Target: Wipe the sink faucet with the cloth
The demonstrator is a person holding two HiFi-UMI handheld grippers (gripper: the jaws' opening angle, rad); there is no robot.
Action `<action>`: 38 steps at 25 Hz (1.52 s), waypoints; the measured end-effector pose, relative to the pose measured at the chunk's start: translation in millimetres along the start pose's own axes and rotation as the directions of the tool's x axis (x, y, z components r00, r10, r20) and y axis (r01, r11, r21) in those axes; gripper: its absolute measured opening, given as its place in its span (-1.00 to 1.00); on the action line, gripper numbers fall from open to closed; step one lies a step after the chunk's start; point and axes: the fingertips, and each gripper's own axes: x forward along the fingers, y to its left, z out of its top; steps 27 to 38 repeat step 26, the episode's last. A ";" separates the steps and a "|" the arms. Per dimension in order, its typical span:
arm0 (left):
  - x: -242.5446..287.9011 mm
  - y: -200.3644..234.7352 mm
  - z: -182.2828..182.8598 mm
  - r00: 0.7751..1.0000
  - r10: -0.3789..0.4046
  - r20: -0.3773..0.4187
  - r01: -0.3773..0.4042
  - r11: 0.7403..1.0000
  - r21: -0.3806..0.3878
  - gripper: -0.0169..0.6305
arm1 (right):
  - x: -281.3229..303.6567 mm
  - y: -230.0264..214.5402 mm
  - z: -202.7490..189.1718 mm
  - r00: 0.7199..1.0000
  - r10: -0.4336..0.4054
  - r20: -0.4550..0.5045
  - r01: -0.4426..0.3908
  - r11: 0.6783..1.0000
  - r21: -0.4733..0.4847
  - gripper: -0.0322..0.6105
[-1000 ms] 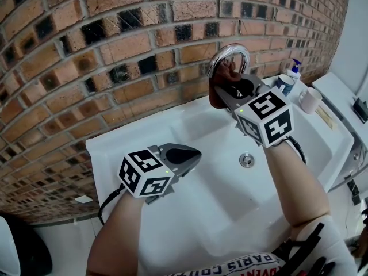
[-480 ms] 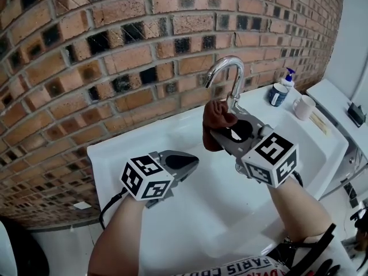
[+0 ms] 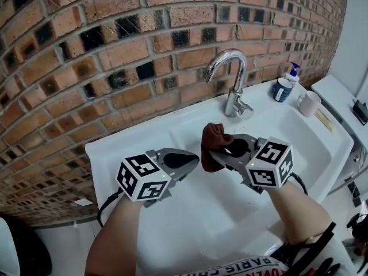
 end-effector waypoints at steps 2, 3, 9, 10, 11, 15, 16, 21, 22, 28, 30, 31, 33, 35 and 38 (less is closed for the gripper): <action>-0.1 0.3 0.3 1.000 0.000 0.001 0.000 1.000 0.001 -0.93 | 2.0 1.9 -3.2 1.000 0.015 -0.015 -0.015 1.000 -0.021 -0.61; -0.3 0.6 0.5 1.000 0.000 0.002 0.000 1.000 0.002 -0.93 | 3.4 2.6 -4.7 1.000 0.021 -0.020 -0.022 0.999 -0.025 -0.61; -0.3 1.4 -0.3 1.000 0.003 0.002 -0.003 1.000 0.000 -0.93 | 8.9 3.8 -12.5 0.999 0.034 -0.043 -0.035 0.999 -0.035 -0.61; -0.2 1.2 -0.3 1.000 0.003 0.002 -0.003 1.000 0.000 -0.93 | 8.9 4.0 -13.2 0.998 0.033 -0.045 -0.035 0.999 -0.035 -0.61; 0.0 1.0 -0.1 1.000 0.002 0.002 -0.002 1.000 -0.001 -0.93 | 8.9 3.8 -14.0 0.998 0.031 -0.047 -0.033 0.999 -0.036 -0.61; -0.4 0.8 -0.1 1.000 0.002 0.001 -0.002 1.000 -0.001 -0.93 | 10.2 2.3 -16.9 0.998 0.026 -0.056 -0.028 0.999 -0.039 -0.61; -0.4 0.8 -0.1 1.000 0.002 0.001 -0.002 1.000 -0.002 -0.93 | 10.5 2.1 -17.5 0.998 0.025 -0.058 -0.028 0.999 -0.041 -0.61; -0.4 1.1 0.0 1.000 0.002 0.002 -0.002 1.000 -0.001 -0.93 | 11.3 1.2 -19.1 0.998 0.019 -0.066 -0.023 0.998 -0.056 -0.61; -0.1 0.9 0.0 1.000 0.002 0.002 -0.002 1.000 -0.001 -0.93 | 11.1 1.4 -19.2 0.998 0.019 -0.066 -0.023 0.998 -0.057 -0.61; 0.4 0.3 0.9 1.000 0.002 0.006 -0.002 1.000 -0.002 -0.93 | 10.5 2.7 -18.9 0.997 0.023 -0.072 -0.028 0.997 -0.073 -0.61; 0.4 0.3 0.9 1.000 0.002 0.006 -0.002 1.000 -0.002 -0.93 | 10.5 2.7 -18.9 0.997 0.023 -0.072 -0.028 0.997 -0.073 -0.61; 0.4 0.3 0.9 1.000 0.002 0.006 -0.002 1.000 -0.002 -0.93 | 10.5 2.7 -18.9 0.997 0.023 -0.072 -0.028 0.997 -0.073 -0.61; 0.4 0.3 0.9 1.000 0.002 0.006 -0.002 1.000 -0.002 -0.93 | 10.5 2.7 -18.9 0.997 0.023 -0.072 -0.028 0.997 -0.073 -0.61; 0.4 0.3 0.9 1.000 0.002 0.006 -0.002 1.000 -0.002 -0.93 | 10.5 2.7 -18.9 0.997 0.023 -0.072 -0.028 0.997 -0.073 -0.61; 0.4 0.3 0.9 1.000 0.002 0.006 -0.002 1.000 -0.002 -0.93 | 10.5 2.7 -18.9 0.997 0.023 -0.072 -0.028 0.997 -0.073 -0.61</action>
